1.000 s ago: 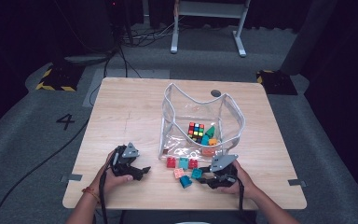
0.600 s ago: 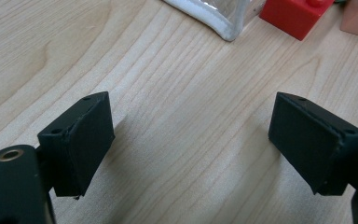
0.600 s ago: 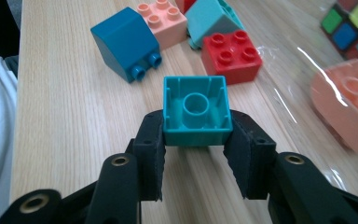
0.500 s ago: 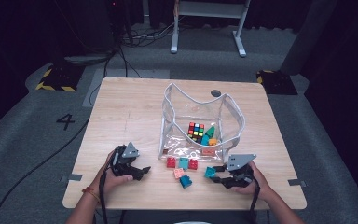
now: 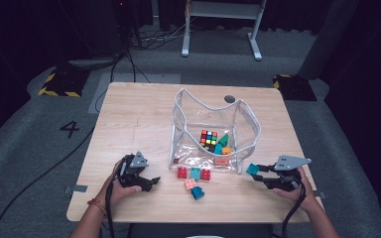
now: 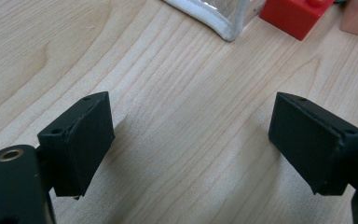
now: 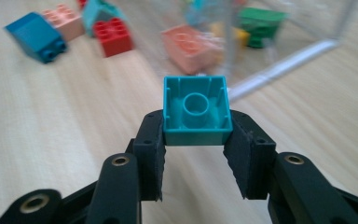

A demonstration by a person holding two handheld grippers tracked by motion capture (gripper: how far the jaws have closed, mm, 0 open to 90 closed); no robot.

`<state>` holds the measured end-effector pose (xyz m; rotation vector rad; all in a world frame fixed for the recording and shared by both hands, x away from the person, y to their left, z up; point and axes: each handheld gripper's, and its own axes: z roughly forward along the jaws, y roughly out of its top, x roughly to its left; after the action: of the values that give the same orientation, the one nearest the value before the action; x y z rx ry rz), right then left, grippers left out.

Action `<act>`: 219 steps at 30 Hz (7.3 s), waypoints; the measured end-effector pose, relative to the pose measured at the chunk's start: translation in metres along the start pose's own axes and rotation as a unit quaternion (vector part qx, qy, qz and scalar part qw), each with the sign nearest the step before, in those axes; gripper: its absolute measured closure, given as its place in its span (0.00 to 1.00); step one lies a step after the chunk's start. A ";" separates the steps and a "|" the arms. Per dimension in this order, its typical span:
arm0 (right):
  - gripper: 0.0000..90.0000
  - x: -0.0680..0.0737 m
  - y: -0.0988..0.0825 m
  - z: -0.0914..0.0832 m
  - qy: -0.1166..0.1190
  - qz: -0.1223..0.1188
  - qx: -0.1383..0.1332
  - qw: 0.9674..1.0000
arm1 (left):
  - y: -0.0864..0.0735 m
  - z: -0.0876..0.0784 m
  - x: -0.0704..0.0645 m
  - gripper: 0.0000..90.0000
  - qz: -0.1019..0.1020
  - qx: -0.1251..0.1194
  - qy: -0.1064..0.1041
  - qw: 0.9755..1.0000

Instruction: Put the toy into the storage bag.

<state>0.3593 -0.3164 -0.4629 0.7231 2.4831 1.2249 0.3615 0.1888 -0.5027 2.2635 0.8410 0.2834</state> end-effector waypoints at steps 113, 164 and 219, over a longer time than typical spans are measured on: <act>0.66 -0.013 0.234 0.099 0.043 -0.189 0.203 0.960 | 0.000 0.000 0.000 0.16 -0.001 0.000 0.000 1.000; 0.34 -0.031 0.184 -0.018 -0.026 -0.092 0.007 0.995 | 0.000 0.000 0.000 0.16 0.000 0.000 0.000 1.000; 0.43 0.057 0.032 0.059 0.075 -0.034 -0.006 0.997 | 0.000 0.000 0.000 0.16 0.001 -0.001 0.000 1.000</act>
<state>0.3482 -0.2299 -0.4748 0.5578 2.5944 1.3140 0.3616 0.1887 -0.5027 2.2630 0.8369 0.2849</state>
